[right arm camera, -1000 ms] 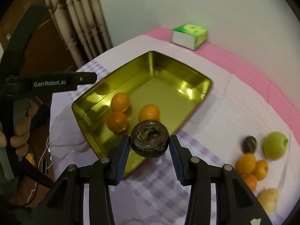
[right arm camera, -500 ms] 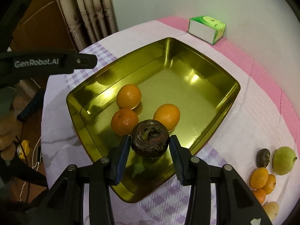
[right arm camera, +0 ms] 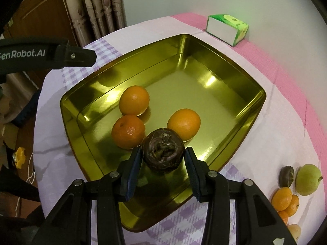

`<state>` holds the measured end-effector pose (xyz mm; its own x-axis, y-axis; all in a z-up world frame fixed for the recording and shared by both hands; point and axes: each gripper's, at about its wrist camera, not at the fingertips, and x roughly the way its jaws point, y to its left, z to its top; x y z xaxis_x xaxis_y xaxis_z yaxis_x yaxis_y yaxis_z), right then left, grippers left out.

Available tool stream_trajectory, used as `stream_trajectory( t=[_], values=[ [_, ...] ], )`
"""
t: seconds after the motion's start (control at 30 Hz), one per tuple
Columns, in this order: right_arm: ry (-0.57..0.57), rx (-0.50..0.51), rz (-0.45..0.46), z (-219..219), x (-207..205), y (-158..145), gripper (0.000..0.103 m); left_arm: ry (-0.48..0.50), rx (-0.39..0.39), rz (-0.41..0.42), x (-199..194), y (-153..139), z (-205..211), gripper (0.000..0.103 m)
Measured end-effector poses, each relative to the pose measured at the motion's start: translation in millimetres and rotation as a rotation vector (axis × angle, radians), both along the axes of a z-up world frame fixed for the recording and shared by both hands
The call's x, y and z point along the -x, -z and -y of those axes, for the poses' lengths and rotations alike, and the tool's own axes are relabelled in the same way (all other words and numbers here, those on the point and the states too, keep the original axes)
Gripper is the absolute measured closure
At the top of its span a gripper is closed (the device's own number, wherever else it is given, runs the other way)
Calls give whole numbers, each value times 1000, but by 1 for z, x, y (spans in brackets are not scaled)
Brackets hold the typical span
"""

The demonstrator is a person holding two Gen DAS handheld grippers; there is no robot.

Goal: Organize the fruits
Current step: 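Carry the dark brown fruit with the right gripper into the tray and release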

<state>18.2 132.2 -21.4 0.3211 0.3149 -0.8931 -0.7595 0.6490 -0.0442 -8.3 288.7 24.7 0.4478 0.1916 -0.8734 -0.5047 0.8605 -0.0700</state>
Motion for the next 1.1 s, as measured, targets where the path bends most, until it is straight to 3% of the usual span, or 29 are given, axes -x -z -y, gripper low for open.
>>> stream_trajectory(
  t=[0.4, 0.63, 1.1],
  values=[
    [13, -24, -13, 2, -1, -2, 62, 4, 3, -4, -1, 3, 1, 35],
    [39, -81, -6, 14, 0, -19, 62, 20, -5, 1, -2, 3, 6, 35],
    [243, -161, 38, 112, -9, -54, 59, 76, -41, 13, -4, -1, 21, 35]
  ],
)
